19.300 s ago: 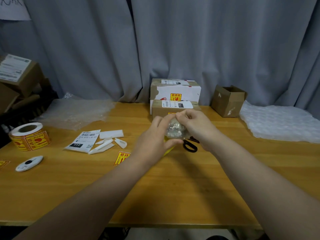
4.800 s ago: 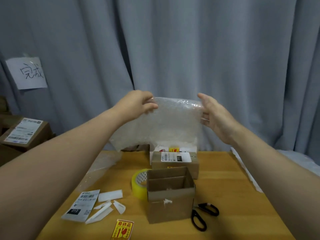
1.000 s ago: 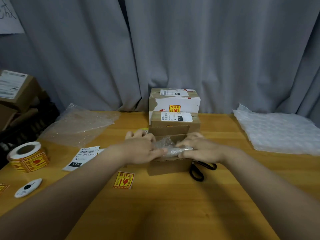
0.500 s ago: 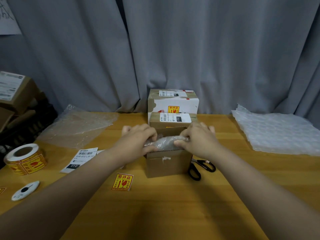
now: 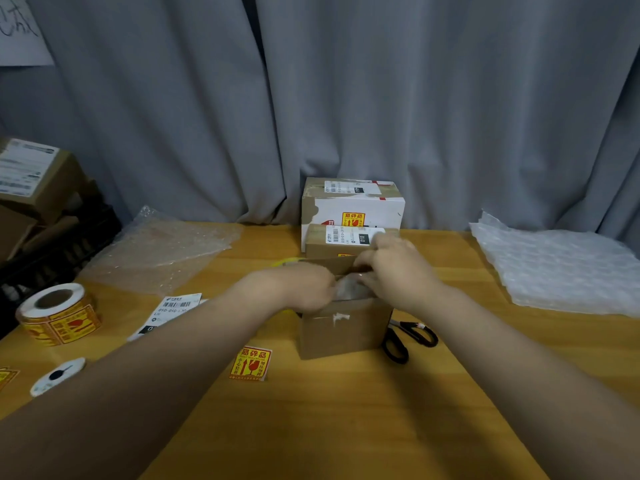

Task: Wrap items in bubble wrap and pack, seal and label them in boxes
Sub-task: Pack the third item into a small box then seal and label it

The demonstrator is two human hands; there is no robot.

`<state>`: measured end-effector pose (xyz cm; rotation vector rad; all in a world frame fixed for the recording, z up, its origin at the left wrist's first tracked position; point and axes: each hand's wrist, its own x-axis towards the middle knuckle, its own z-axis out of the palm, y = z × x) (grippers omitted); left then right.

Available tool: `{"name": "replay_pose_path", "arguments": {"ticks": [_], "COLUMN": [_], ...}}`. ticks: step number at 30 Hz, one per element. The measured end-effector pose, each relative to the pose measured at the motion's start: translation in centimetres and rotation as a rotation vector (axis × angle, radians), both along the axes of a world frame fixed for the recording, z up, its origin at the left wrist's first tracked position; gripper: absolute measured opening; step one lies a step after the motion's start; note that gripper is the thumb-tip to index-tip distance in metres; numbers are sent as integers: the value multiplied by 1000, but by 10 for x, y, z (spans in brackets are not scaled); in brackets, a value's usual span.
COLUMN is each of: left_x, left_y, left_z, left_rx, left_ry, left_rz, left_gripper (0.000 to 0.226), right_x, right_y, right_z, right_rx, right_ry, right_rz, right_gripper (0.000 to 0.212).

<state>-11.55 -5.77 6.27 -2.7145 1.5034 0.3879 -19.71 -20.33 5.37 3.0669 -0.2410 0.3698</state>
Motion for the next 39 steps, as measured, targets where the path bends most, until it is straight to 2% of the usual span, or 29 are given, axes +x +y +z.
{"name": "replay_pose_path", "arguments": {"ticks": [3,5,9,12,16,20,22,24,26,29,30,31,33,34,35,39], "left_x": [-4,-7,-19,-27,-20,-13,-11,-10,-10,-7,-5,-3,-4,-4,-5,-1], "left_y": [3,7,6,4,-3,-9,-10,-9,-2,22,29,36,41,40,38,34], "left_z": [-10,-10,-12,-14,-19,-16,-11,-11,-14,-17,-18,-18,-18,-19,-22,-27], "left_rx": [61,71,46,86,142,194,232,232,94,-373,-514,-630,-781,-813,-828,-849], "left_ry": [-100,-126,-241,-147,-4,140,158,93,-68,-410,-429,-345,16,139,182,130], "left_rz": [26,13,11,61,149,136,157,140,88,189,265,344,435,435,410,325], "left_gripper": [45,47,50,52,53,51,53,55,51,37,40,46,51,49,45,30], "right_x": [-14,-20,-22,-19,-17,-13,-8,-5,-8,-19,-21,-22,-18,-15,-12,-7], "right_y": [4,3,7,10,9,6,7,9,7,1,-1,-3,-7,-7,-8,-10], "right_z": [-5,-10,-11,-12,-16,-16,-10,-7,-8,-12,-11,-9,-5,-4,-3,-7], "right_rx": [14,-45,-30,-22,-46,11,56,104,129,155,174,220,362,403,411,472], "right_ry": [147,277,378,421,379,500,580,630,538,78,-48,-119,-135,-123,-116,-155], "right_rz": [162,144,99,73,20,26,16,4,3,-80,-121,-149,-152,-138,-130,-158], "right_gripper": [34,43,58,57,50,57,62,62,56,39,37,36,32,30,29,39]}}
